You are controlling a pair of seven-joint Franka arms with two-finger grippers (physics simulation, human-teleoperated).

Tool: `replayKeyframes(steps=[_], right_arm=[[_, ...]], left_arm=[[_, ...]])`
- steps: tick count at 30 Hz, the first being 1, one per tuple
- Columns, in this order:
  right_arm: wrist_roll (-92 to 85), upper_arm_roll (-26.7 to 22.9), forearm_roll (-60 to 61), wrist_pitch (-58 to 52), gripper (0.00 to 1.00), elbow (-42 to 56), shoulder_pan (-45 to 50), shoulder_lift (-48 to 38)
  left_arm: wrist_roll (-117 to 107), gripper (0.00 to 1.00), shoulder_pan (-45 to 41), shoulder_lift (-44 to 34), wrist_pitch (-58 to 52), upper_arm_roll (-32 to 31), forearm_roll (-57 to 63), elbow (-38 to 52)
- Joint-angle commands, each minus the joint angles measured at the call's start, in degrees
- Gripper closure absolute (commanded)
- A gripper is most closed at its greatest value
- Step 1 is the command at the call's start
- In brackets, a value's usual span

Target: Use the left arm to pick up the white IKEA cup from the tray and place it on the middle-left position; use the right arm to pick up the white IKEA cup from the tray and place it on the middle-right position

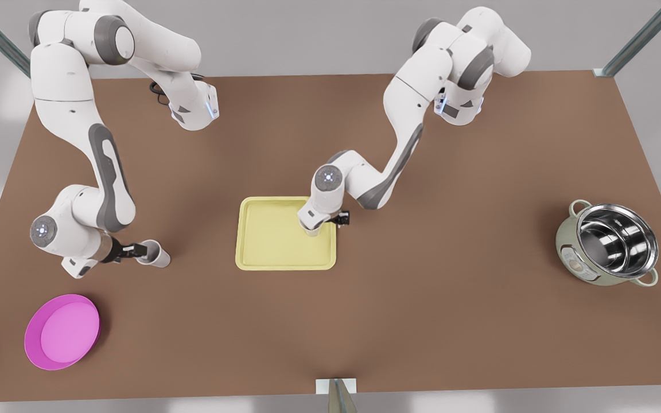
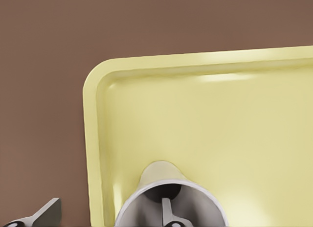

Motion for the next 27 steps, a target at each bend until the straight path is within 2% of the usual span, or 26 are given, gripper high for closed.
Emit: replayKeyframes(steps=[1, 2, 3, 5, 7, 10, 11, 14, 15, 17, 19, 20, 22, 27], right_arm=[[-10.00, -0.07, 1.14, -10.14, 0.00, 2.96, 0.00, -1.20], [-9.91, -0.25, 1.32, -14.80, 0.00, 5.33, -0.09, -1.47], [-7.63, -0.16, 1.32, -19.55, 0.00, 8.76, -0.09, -1.91], [7.48, 0.89, 0.26, -25.88, 0.00, 17.02, 0.52, -3.84], [13.56, 1.33, -2.19, -29.75, 0.00, 20.01, 0.70, -8.58], [18.63, 4.84, -5.36, -40.45, 0.00, 19.57, 0.70, -19.83], [22.52, 7.22, -7.02, -42.14, 0.00, 20.45, 0.61, -20.80], [22.08, 7.57, -7.65, -43.02, 0.00, 24.41, 0.70, -20.36], [21.73, 7.84, -7.65, -43.02, 0.00, 24.50, 0.70, -20.28], [21.82, 7.93, -7.65, -43.02, 0.00, 24.50, 0.70, -20.28], [22.08, 7.31, -7.47, -42.58, 0.00, 24.50, 2.27, -20.19], [22.35, 1.08, -7.65, -42.58, 0.00, 24.58, 7.98, -20.19], [21.82, 0.54, -7.65, -42.58, 0.00, 25.02, 8.26, -20.19], [21.82, 0.45, -7.65, -42.58, 0.00, 25.20, 8.26, -20.19]], left_arm=[[-10.79, 0.00, -0.02, 0.59, 3.17, 0.02, 0.83, 0.08], [-12.37, 0.16, -0.02, 0.50, 3.17, 0.02, 0.83, 0.34], [-12.55, 0.37, -0.02, 0.41, 3.08, 0.02, 0.74, 0.95], [-12.72, 0.53, -0.10, 0.14, 2.73, 0.02, 0.39, 1.57], [-14.83, 0.74, -0.10, 0.32, 2.64, -0.07, 0.65, 2.27], [-14.92, 0.77, -0.10, 0.32, 2.64, -0.07, 0.65, 2.27], [-14.92, 0.79, -0.02, 0.32, 2.64, 0.02, 0.65, 2.27], [-14.74, 0.79, 0.07, -0.99, 1.06, 0.20, 0.65, 2.27], [-14.66, 0.79, 0.25, -1.35, -4.65, 0.28, 0.65, 5.34], [-14.31, 0.81, 0.51, -1.88, -6.85, 0.99, 0.56, 6.32], [-13.00, 0.81, 2.44, -2.93, -7.03, 1.08, 0.83, 6.32], [-8.86, 0.81, 5.78, -3.63, -7.56, 2.21, 0.83, 6.23], [-1.66, 0.81, 8.77, -3.99, -7.64, 4.94, 0.65, 6.14], [20.58, 0.81, 18.70, -4.07, -8.61, 5.03, 0.56, 5.00]])
